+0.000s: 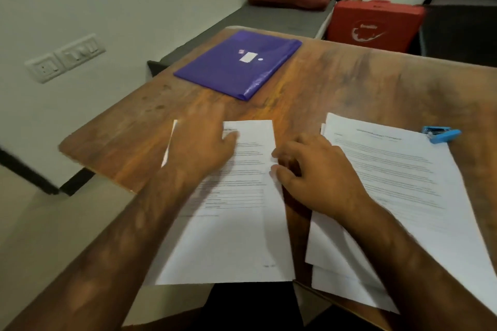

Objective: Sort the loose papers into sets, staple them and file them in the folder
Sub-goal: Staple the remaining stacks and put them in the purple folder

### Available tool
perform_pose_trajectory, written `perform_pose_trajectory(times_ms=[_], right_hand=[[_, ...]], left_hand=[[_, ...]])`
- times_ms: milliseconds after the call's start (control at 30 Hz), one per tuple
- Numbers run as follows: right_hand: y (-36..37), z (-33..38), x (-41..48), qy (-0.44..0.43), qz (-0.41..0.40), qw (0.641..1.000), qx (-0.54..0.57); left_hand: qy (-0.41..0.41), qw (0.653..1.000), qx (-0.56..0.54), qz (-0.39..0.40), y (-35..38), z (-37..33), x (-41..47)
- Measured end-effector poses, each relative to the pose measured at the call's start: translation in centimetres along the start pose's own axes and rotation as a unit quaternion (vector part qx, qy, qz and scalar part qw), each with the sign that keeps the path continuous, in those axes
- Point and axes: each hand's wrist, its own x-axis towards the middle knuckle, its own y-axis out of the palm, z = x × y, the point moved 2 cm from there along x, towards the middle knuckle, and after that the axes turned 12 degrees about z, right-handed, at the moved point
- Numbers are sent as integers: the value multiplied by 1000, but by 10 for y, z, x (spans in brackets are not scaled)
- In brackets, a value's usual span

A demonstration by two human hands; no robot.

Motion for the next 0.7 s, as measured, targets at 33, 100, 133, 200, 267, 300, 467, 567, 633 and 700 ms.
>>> perform_pose_trajectory(times_ms=[33, 100, 133, 200, 267, 300, 467, 567, 633, 700], right_hand=[[-4, -14, -5, 20, -18, 1000, 0], [-11, -41, -16, 66, -54, 996, 12], [-16, -57, -23, 96, -75, 992, 21], [-23, -86, -37, 154, -117, 980, 52], [-23, -109, -48, 190, -148, 967, 85], [-21, -118, -54, 200, -160, 962, 99], [-10, -131, -58, 211, -181, 952, 124], [-9, -133, -55, 209, -187, 951, 128], [-8, -136, -55, 205, -191, 950, 136], [-7, -136, -57, 200, -192, 951, 140]], left_hand=[[52, 997, -63, 5, 7, -25, 2], [111, 985, -125, 37, 22, -70, 3], [125, 982, -130, 52, 32, -91, 8], [136, 979, -130, 76, 49, -123, 19], [130, 984, -86, 90, 67, -143, 31], [120, 988, -43, 87, 74, -152, 33], [86, 995, -52, 19, 99, -158, 30], [103, 990, -96, -8, 103, -154, 32], [118, 981, -152, -10, 103, -154, 31], [135, 964, -227, -23, 99, -152, 31]])
